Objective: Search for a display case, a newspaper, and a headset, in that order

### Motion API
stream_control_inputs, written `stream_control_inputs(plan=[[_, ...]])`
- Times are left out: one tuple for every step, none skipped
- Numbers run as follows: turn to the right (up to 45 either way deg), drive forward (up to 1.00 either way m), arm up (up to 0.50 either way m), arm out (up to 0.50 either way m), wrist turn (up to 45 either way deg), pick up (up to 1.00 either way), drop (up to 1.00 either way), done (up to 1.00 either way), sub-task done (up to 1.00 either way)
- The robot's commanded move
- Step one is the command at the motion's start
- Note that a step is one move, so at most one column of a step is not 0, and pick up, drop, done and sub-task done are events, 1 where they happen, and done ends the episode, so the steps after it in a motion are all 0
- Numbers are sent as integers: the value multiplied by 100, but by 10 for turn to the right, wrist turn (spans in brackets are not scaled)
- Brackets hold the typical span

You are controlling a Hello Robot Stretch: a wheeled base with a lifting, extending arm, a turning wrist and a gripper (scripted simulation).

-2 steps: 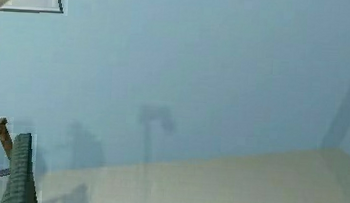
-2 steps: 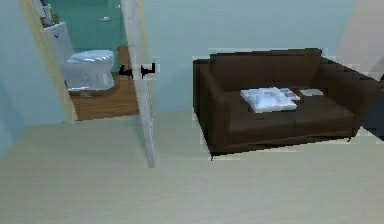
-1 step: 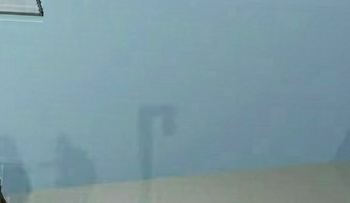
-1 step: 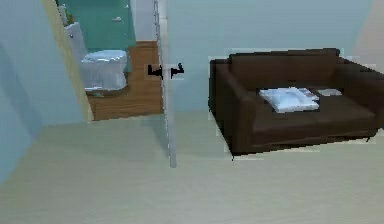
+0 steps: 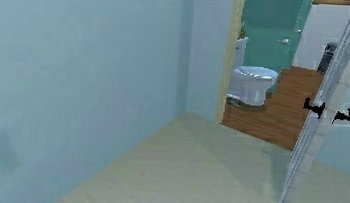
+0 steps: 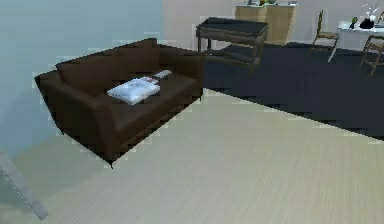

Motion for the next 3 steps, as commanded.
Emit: stream_control_inputs(plan=[[180, 0, 0, 0, 0, 0, 0, 0, 0], [0, 100, 0, 0, 0, 0, 0, 0, 0], [30, 0, 0, 0, 0, 0, 0, 0, 0]])
